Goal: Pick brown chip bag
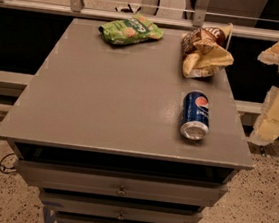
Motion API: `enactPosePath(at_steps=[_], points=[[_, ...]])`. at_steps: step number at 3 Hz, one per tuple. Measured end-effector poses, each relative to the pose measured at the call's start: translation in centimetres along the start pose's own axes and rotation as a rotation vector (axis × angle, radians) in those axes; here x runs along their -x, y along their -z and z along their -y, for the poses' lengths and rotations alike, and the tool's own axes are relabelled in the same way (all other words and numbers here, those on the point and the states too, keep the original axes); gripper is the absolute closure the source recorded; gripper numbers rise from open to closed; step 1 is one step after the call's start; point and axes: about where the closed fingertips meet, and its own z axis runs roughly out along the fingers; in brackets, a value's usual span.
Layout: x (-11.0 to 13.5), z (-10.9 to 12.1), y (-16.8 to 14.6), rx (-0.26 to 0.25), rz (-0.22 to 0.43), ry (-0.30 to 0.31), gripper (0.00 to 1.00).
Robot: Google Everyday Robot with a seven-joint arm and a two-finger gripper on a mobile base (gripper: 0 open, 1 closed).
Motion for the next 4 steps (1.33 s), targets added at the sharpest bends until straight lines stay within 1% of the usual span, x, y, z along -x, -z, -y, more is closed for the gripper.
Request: enactPosePath(at_steps=[1, 2, 3, 4], points=[[0.0, 0.0, 0.0, 0.000, 0.000, 0.000, 0.00], [0.2, 0.7, -0.3, -0.021, 0.010, -0.003, 0.00], [0.4, 3.1, -2.1, -0.070, 0.046, -0.032, 0.00], [1.1, 7.6, -5.1, -0.134, 0.124, -0.067, 0.00]])
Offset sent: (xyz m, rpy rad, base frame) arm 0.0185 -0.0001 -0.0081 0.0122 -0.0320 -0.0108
